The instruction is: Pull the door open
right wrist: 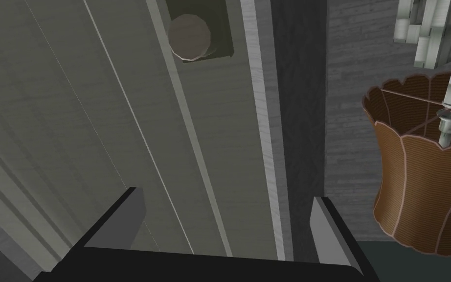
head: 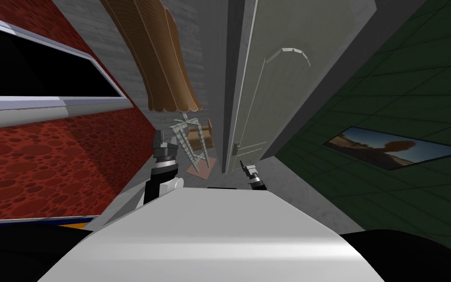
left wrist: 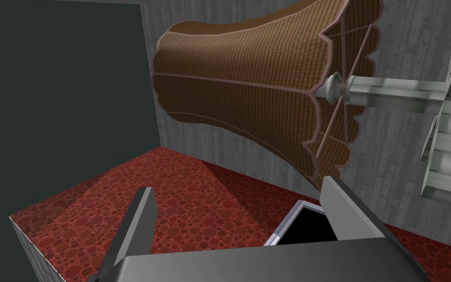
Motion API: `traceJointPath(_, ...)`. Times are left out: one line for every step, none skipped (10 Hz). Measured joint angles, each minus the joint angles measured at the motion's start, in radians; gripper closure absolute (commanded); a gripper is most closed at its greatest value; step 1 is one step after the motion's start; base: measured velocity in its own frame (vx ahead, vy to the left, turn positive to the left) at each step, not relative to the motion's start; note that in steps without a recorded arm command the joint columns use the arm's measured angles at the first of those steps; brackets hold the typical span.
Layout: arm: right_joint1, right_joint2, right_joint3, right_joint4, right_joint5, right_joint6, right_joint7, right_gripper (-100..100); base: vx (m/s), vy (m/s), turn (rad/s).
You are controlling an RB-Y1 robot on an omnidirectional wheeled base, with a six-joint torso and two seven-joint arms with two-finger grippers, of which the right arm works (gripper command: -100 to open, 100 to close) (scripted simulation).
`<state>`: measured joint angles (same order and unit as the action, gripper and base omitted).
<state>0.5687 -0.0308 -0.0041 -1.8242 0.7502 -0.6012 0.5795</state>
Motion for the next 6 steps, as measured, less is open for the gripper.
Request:
traceJointPath(0.006, 0.003, 0.001, 0.006, 0.02, -0.004, 0.01, -100, 0.078, -0.051, 0.043)
traceJointPath(0.009, 0.005, 0.001, 0.013, 0.038, -0.009, 0.018, -100, 0.087, -0.069, 0.033)
traceJointPath(0.009, 0.009, 0.001, 0.024, 0.056, -0.014, 0.028, -100, 0.078, -0.054, 0.037)
traceJointPath(0.013, 0.012, 0.001, 0.032, 0.073, -0.02, 0.037, -100, 0.087, -0.061, 0.027)
traceJointPath(0.016, 0.015, 0.002, 0.038, 0.09, -0.023, 0.046, -100, 0.125, -0.083, 0.036)
traceJointPath(0.016, 0.02, 0.004, 0.048, 0.114, -0.025, 0.055, -100, 0.123, -0.072, 0.037)
